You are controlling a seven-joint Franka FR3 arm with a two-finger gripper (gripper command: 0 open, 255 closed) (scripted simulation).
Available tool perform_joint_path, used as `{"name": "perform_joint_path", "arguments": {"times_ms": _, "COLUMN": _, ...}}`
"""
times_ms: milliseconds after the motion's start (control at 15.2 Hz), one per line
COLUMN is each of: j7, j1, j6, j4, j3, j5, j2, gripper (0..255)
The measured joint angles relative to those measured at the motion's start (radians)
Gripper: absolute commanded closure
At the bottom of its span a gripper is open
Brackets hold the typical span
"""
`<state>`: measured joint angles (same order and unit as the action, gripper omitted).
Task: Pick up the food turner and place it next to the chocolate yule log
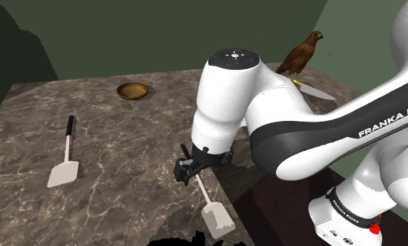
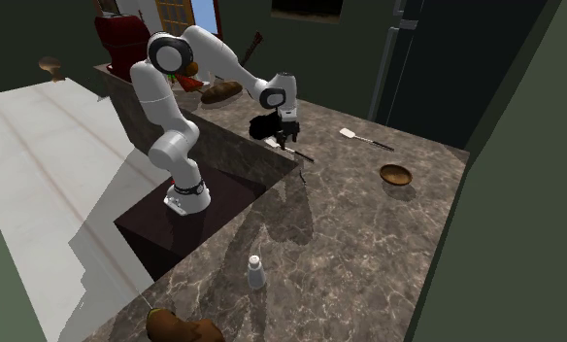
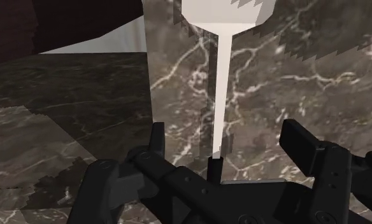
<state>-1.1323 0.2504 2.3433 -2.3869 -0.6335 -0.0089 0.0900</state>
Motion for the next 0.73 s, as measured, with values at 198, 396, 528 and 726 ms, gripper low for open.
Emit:
{"name": "perform_joint_path", "arguments": {"times_ms": 198, "j7": 0.035, "j1": 0.005, "j6": -0.071, "j4": 0.026, "j3": 0.012, "j5": 0.041, "j2": 0.056, "gripper": 0}}
{"name": "perform_joint_path", "arguments": {"times_ms": 396, "j7": 0.048, "j1": 0.012, "j6": -0.124, "j4": 0.05, "j3": 0.017, "j5": 0.064, "j2": 0.09, "gripper": 0}}
{"name": "perform_joint_path", "arguments": {"times_ms": 528, "j7": 0.049, "j1": 0.013, "j6": -0.131, "j4": 0.054, "j3": 0.017, "j5": 0.066, "j2": 0.093, "gripper": 0}}
{"name": "perform_joint_path", "arguments": {"times_ms": 726, "j7": 0.05, "j1": 0.013, "j6": -0.133, "j4": 0.056, "j3": 0.017, "j5": 0.066, "j2": 0.093, "gripper": 0}}
